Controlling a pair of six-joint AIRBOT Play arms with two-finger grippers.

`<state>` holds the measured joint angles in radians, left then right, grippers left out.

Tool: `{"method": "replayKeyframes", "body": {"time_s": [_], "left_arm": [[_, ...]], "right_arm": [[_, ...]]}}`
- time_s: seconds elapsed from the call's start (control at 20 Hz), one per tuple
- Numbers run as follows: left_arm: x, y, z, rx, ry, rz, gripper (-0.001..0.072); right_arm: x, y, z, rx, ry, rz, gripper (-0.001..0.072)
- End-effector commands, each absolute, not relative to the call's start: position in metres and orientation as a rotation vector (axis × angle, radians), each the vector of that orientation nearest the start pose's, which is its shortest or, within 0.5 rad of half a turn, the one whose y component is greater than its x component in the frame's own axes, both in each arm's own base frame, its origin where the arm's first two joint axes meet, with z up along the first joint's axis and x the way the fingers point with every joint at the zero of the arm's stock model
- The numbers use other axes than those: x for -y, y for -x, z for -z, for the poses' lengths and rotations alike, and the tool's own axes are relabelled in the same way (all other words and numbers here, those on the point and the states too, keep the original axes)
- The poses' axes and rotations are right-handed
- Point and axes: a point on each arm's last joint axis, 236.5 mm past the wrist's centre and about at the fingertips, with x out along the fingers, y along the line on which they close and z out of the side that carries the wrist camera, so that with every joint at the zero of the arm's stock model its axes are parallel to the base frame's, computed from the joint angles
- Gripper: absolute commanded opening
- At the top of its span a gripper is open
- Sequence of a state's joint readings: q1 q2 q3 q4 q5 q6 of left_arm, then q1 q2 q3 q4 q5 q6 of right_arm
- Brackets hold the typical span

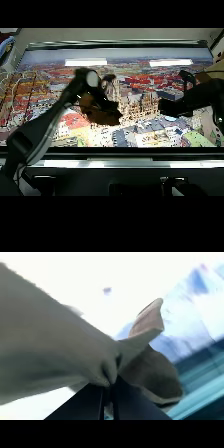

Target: Fold the clothes and pants, and hang the long-sleeved shirts on hangers.

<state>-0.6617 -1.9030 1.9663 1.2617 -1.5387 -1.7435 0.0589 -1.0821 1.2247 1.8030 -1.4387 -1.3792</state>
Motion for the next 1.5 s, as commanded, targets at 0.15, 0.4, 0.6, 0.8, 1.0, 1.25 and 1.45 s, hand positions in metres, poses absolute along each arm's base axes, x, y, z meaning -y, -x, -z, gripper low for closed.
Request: {"method": "replayKeyframes", "body": {"time_s": [0.15,0.4,0.6,0.8,1.0,1.25,1.45], "left_arm": [[0.457,-0.218,0.086,-1.696,-0.289,0.825,0.0016],[0.457,-0.233,0.077,-1.694,-0.233,0.827,0.0386],[0.408,-0.308,0.015,-1.63,-0.113,0.76,0.0551],[0.277,-0.38,-0.053,-1.544,-0.055,0.52,0.055],[0.14,-0.414,-0.123,-1.392,0.018,0.274,0.0549],[0.039,-0.387,-0.15,-1.345,0.178,0.082,0.0549],[0.009,-0.366,-0.148,-1.291,0.267,0.019,0.055]], "right_arm": [[-0.067,-0.275,-0.13,-1.266,-0.264,-0.116,0.0111],[-0.051,-0.278,-0.148,-1.161,-0.233,-0.065,0.0118],[-0.06,-0.313,-0.175,-0.978,-0.326,-0.075,0.0477],[0.009,-0.348,-0.227,-0.724,-0.399,0.104,0.0506],[0.09,-0.337,-0.169,-0.833,-0.721,0.307,0.0511],[0.007,-0.305,-0.042,-1.132,-0.964,-0.055,0.0511],[-0.055,-0.247,0.04,-1.341,-0.994,-0.165,0.0511]]}}
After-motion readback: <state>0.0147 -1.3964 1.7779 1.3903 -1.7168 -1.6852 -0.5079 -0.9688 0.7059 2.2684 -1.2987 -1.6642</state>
